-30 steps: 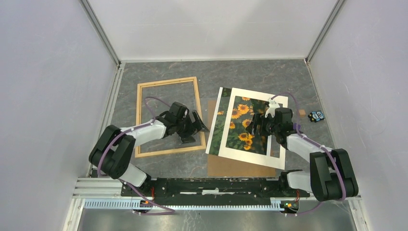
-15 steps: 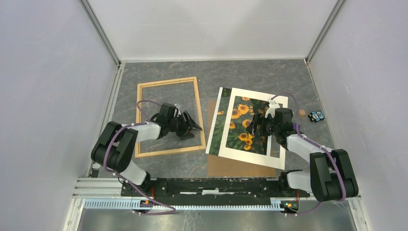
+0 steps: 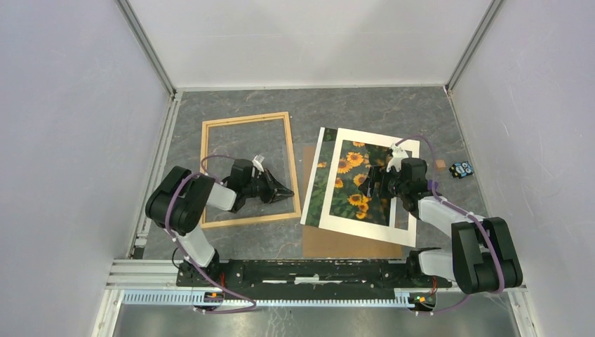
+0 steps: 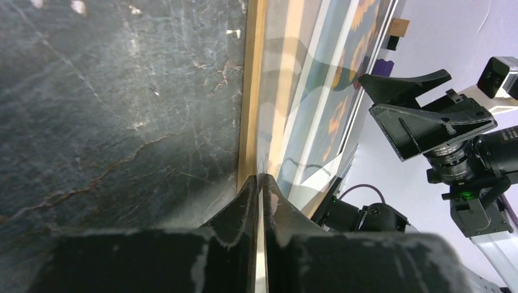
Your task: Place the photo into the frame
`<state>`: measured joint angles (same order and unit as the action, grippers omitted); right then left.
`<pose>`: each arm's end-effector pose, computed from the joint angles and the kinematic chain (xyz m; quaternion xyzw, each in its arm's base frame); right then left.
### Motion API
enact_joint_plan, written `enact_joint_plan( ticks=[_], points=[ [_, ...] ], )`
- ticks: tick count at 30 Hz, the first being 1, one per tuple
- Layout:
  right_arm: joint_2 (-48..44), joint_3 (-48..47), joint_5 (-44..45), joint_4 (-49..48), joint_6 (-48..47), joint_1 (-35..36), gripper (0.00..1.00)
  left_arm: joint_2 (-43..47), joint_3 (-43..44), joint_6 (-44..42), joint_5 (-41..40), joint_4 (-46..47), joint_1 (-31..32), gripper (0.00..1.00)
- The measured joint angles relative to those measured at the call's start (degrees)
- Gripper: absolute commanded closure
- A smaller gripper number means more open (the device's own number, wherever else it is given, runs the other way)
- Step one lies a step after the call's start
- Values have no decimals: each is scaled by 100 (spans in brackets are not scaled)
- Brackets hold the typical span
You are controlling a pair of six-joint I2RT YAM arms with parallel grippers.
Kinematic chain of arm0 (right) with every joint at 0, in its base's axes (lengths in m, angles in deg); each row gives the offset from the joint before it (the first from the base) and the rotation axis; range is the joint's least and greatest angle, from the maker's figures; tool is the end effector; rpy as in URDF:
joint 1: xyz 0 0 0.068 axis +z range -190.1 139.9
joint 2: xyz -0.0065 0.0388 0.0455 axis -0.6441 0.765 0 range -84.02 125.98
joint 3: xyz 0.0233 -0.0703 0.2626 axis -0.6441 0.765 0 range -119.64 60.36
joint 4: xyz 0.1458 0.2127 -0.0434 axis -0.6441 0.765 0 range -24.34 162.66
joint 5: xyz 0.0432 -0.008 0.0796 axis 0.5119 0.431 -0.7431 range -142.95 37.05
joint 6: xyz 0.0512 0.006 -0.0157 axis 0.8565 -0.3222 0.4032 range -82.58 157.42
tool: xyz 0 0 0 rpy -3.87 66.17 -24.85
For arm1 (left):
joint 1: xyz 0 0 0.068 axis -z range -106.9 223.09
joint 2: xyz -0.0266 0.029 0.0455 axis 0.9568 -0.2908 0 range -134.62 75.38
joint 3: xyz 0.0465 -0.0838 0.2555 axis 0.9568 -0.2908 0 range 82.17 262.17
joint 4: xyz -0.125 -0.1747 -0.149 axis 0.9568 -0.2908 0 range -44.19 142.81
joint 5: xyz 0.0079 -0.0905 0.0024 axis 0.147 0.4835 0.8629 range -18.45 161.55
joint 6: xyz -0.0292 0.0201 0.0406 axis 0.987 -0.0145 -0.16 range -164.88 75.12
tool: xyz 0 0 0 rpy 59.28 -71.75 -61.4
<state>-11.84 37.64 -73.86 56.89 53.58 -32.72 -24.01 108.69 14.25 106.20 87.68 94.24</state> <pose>0.2220 0.0415 0.1478 -0.0070 0.8969 0.2451 0.3680 0.2482 -0.1178 0.0941 -0.1558 0.8537 -0.4745 0.1474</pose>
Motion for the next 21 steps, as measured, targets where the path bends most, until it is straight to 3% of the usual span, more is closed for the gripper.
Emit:
enact_joint_plan(
  ticks=[5, 11, 14, 19, 21],
  points=[
    [0, 22, -48, -52, -2, 0, 11, 435, 151, -234, -35, -793, -166, 98],
    [0, 26, -87, -57, -11, 173, 11, 1047, 1084, -1196, -404, -3344, -789, 98],
    [2, 26, -131, -57, 4, 461, 11, 1051, 1952, -1954, -726, -4889, -1176, 97],
    [177, 24, -533, -280, 216, 697, 12, 785, 2675, -2848, -977, -6140, -1596, 96],
    [289, 22, -721, -450, 387, 723, 12, 645, 2721, -3029, -1097, -6373, -1670, 90]
  ],
)
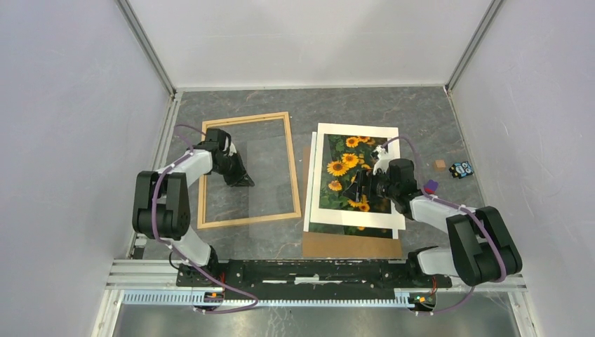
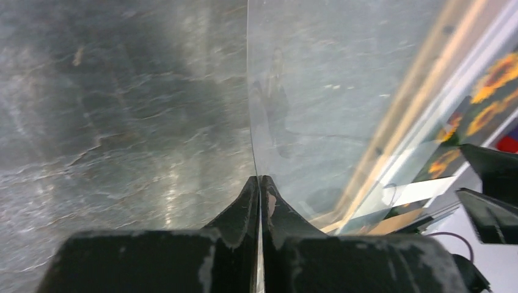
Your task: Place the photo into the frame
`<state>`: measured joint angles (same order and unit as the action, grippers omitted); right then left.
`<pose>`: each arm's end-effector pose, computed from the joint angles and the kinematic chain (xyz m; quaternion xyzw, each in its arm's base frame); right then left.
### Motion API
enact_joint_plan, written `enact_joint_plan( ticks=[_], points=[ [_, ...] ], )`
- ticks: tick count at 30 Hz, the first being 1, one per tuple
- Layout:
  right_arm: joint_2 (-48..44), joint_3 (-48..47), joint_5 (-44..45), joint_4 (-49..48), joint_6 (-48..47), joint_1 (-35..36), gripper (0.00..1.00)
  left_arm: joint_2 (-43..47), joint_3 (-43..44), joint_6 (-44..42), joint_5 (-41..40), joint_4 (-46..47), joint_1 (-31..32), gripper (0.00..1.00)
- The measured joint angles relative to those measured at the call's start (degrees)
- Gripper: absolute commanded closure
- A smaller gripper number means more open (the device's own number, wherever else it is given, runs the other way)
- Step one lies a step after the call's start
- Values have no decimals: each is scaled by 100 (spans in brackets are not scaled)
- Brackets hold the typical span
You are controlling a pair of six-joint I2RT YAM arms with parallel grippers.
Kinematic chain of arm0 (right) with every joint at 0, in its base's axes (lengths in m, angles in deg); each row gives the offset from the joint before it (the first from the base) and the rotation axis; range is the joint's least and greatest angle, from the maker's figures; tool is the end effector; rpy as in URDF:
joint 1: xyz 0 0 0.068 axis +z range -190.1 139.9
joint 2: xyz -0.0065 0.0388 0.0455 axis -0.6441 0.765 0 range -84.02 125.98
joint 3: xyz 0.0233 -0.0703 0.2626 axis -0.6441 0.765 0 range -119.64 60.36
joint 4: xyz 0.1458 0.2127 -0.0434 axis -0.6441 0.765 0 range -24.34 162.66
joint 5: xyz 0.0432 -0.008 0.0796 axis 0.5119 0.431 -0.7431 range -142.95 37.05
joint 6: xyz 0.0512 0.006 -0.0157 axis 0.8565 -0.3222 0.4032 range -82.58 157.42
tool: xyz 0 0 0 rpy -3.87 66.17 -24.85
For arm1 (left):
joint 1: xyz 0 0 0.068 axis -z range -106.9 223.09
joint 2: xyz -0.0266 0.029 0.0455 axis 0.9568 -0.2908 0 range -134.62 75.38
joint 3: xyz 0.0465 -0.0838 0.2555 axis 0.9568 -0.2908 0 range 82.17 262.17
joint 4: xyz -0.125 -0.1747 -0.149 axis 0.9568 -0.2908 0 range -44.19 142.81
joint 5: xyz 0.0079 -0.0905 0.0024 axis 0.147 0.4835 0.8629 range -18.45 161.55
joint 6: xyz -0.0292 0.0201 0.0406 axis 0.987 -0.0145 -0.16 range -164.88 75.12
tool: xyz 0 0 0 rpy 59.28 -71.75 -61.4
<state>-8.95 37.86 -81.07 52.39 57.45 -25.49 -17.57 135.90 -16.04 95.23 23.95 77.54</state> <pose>0.2185 0.0742 0.1438 -0.0624 0.8806 0.3332 0.3311 0.2992 -0.0376 0.1699 -0.1649 0.9474 -0.2464 0.1206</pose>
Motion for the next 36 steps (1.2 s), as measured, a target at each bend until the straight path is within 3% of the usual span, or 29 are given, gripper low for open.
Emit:
enact_joint_plan(
  ticks=[3, 8, 13, 23, 27, 30, 33, 36],
  points=[
    [142, 2, -195, -219, 275, 74, 12, -175, 11, -170, -116, -310, -109, 88],
    [219, 2, -271, -407, 702, 446, 13, -269, 44, -315, -315, -551, -214, 58],
    [315, 39, -345, -769, 1141, 638, 15, -236, 44, -374, -647, -632, -219, 45],
    [660, 245, -496, -1462, 1860, 678, 19, 295, -76, -407, -916, -647, -219, 41],
    [772, 254, -560, -1620, 1985, 678, 21, 1014, -367, -352, -914, -584, -195, 34],
    [778, 295, -577, -1670, 2044, 682, 21, 1482, -518, -107, -573, -404, -170, 22],
    [774, 332, -575, -1725, 2074, 732, 21, 1545, -702, 129, -332, -192, -160, 12],
    [732, 385, -575, -1757, 2087, 789, 21, 1602, -1025, 424, -275, -103, -155, 10]
  ],
)
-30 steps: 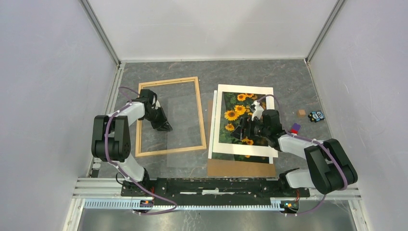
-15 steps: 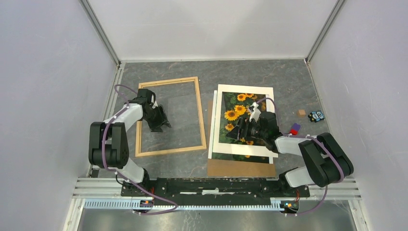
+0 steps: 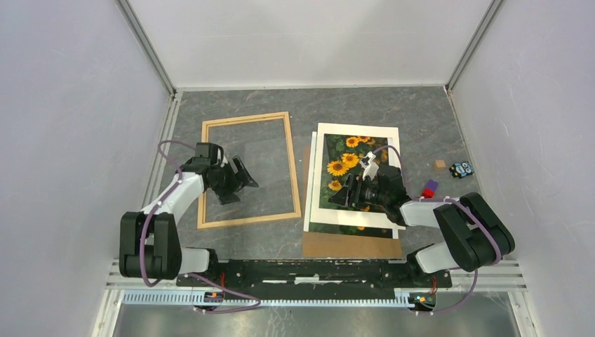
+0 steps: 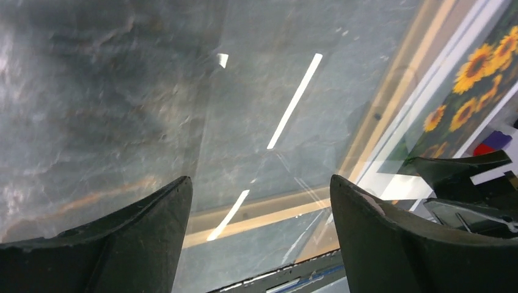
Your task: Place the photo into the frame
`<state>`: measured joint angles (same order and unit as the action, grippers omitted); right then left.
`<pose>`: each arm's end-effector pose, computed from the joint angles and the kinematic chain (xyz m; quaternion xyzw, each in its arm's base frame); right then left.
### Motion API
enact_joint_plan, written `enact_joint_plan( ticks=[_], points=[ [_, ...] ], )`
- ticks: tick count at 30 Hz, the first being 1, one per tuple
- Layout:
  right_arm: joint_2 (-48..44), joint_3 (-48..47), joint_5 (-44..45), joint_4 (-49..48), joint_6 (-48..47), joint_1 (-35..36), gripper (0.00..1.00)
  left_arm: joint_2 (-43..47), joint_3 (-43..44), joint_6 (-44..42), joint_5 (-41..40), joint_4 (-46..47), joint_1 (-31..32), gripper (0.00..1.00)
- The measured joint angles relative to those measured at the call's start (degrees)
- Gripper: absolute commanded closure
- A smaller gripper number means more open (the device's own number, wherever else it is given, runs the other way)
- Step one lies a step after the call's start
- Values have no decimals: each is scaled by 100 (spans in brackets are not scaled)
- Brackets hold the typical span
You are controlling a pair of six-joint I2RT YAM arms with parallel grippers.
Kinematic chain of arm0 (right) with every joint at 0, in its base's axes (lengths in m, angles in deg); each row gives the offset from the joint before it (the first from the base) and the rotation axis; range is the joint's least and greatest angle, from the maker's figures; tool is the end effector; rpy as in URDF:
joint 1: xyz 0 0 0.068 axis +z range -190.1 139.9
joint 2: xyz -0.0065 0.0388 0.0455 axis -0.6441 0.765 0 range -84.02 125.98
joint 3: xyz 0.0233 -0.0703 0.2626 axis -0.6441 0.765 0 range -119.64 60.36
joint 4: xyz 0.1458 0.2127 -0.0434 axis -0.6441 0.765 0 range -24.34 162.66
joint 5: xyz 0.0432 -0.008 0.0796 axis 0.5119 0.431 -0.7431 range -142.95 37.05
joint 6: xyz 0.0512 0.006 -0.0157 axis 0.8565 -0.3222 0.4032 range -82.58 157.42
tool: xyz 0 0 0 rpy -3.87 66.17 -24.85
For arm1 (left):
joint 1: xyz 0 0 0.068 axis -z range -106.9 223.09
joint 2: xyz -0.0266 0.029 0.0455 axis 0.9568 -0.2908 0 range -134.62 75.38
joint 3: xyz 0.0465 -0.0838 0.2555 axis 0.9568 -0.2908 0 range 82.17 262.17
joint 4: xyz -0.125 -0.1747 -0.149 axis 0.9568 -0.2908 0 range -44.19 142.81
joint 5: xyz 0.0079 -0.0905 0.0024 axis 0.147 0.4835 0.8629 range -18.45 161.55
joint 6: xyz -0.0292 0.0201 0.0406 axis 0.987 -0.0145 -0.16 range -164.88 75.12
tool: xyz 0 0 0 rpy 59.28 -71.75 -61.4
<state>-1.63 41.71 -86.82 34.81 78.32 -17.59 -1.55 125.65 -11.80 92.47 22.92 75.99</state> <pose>0.2088 0.1080 0.1258 -0.0031 0.8517 0.4580 0.2546 0.2450 -0.0252 0.1899 -0.2087 0.9348 -0.2381 0.1611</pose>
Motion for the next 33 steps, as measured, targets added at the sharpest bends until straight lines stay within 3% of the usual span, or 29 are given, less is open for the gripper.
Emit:
enact_joint_plan(
  ticks=[4, 11, 19, 24, 33],
  points=[
    [-83, 81, 0, -7, 0, 17, 21, 608, -518, 446, -225, -203, 26, 1],
    [-87, 87, -11, -33, -15, 17, 20, 2441, -1357, 1502, -999, -981, 439, 0],
    [-87, 87, -20, -33, -116, 26, 20, 1729, -1475, 1996, -868, -1040, 951, 1],
    [-90, 87, -20, -33, -155, 26, 20, 1644, -1585, 1996, -330, -680, 962, 12],
    [-90, 87, 17, -76, -269, -4, 20, 1670, -1622, 1985, 522, -133, 962, 46]
  ],
)
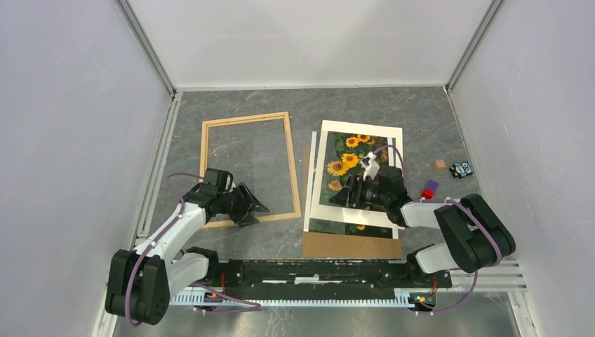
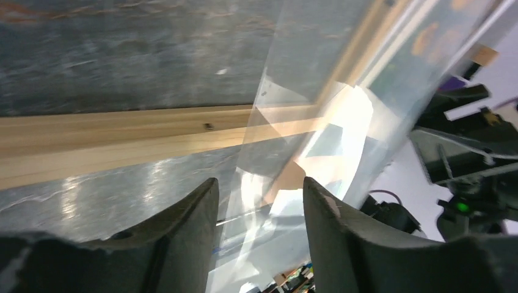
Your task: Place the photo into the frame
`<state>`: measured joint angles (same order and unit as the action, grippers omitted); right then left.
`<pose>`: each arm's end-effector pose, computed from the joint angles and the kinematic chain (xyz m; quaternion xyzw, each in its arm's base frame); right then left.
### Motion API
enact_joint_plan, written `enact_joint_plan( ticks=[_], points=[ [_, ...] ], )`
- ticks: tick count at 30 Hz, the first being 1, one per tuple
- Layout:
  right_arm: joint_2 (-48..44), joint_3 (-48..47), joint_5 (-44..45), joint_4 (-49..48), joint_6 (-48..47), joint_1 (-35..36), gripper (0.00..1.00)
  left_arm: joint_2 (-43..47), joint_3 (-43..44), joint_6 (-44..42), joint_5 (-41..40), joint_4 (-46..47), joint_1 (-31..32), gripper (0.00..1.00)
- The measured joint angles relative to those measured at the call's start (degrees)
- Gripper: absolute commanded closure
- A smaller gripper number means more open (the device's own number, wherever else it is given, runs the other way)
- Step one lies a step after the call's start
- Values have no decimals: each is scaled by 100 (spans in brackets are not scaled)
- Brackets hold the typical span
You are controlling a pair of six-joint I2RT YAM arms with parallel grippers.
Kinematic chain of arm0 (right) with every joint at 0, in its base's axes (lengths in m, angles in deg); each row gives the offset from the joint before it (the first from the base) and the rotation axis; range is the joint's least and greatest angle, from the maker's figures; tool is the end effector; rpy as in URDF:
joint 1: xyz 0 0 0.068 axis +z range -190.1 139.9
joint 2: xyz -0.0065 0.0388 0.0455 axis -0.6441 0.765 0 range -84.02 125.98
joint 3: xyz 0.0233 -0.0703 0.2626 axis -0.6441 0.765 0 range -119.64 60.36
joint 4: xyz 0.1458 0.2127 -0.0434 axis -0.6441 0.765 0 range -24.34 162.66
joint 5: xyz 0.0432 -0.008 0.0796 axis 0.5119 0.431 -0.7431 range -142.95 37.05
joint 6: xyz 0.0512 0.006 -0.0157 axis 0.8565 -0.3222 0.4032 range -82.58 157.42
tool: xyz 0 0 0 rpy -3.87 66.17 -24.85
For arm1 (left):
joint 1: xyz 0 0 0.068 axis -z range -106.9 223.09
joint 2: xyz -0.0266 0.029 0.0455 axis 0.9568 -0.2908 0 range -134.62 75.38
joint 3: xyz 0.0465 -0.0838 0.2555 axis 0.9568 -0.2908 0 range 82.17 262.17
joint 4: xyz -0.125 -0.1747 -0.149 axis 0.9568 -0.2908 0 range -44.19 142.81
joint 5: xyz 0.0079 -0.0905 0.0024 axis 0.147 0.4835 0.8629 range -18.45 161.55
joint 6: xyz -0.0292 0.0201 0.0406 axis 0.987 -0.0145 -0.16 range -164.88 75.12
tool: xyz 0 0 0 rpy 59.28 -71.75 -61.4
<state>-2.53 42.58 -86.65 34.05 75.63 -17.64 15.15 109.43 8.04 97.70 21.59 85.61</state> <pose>0.2060 0.1065 0.1265 -0.0242 0.8488 0.4529 0.2717 0.1657 -0.0529 0.1644 -0.2805 0.9085 -0.3032 0.0639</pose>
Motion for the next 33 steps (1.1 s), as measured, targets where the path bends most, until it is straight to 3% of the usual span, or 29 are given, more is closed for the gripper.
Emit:
enact_joint_plan(
  ticks=[10, 14, 20, 26, 33],
  points=[
    [31, 4, -17, -44, -28, 4, 18, 280, -48, 15, 479, 673, 0, 71],
    [-4, 4, -37, 0, -127, 4, 13, 376, -44, 13, 433, 658, -24, 85],
    [-249, 2, -15, 278, -313, -22, 3, 380, 267, -129, 319, 299, -205, 97],
    [-490, 2, 59, 632, -354, -68, 2, 212, 787, -616, 70, -46, -533, 98],
    [-306, 2, 26, 367, 22, -50, 9, -293, 835, -1097, -380, -306, -933, 98]
  ],
)
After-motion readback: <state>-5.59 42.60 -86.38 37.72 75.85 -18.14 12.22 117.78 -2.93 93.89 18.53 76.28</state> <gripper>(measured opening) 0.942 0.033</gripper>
